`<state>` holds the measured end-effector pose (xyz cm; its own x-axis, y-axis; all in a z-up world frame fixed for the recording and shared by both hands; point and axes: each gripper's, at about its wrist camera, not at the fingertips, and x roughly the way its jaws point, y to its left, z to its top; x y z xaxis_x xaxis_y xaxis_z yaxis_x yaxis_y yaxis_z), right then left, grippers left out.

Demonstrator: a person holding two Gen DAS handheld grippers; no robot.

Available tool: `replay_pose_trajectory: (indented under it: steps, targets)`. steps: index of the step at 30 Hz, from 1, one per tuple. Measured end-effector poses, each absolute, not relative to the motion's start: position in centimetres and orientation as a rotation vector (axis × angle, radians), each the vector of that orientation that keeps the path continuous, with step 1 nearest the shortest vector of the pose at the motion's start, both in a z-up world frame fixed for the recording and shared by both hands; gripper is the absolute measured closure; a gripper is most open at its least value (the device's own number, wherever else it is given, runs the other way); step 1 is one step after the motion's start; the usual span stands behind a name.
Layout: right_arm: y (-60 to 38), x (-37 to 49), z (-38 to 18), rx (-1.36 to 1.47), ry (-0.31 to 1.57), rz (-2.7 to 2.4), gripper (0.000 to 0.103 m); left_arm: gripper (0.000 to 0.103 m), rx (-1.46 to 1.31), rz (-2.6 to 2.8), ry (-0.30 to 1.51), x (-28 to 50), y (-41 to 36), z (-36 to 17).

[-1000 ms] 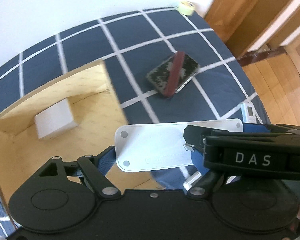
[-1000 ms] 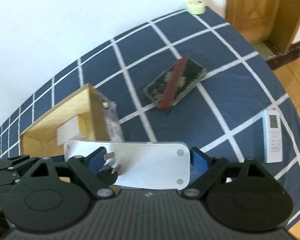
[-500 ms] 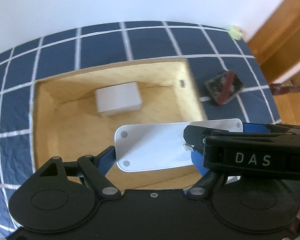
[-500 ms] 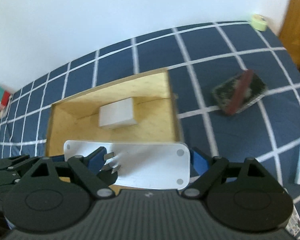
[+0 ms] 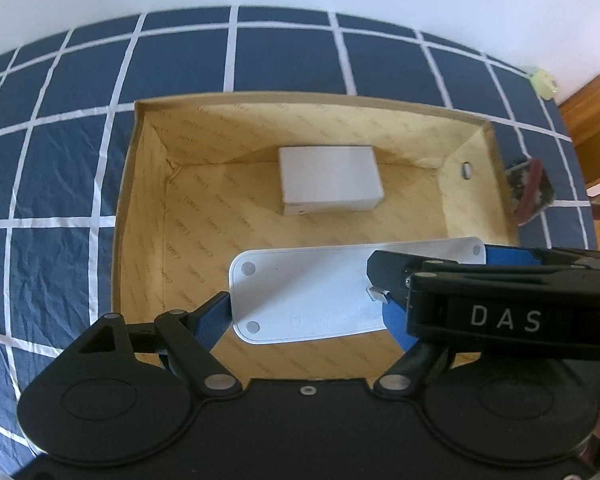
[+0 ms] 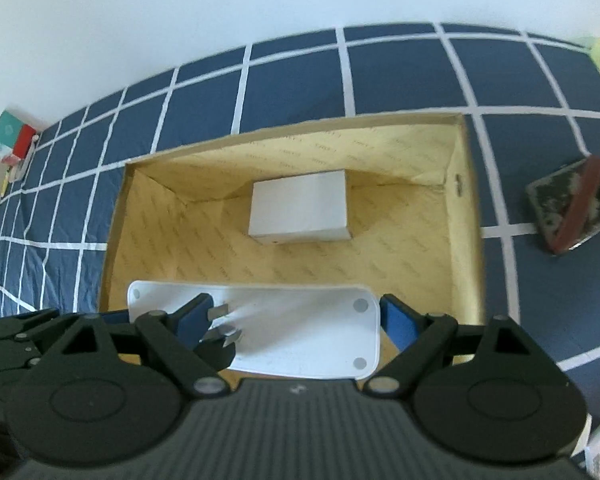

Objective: Organize objects
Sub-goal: 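Lower the white plug plate into the box and open the right gripper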

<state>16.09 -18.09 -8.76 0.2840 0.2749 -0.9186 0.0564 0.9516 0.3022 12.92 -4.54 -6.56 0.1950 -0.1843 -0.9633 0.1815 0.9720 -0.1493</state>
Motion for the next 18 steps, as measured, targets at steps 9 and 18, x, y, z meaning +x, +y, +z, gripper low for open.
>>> replay_pose_trajectory:
  steps: [9, 18]
  targets:
    - [-18.1, 19.5, -12.5, 0.307, 1.337, 0.154, 0.014, 0.023, 0.004, -0.261, 1.403, 16.2, -4.5, -10.0]
    - [-18.7, 21.2, -15.7, 0.315, 1.390, 0.128, 0.014, 0.023, 0.006, -0.285, 1.461, 18.1, -5.0, -13.2]
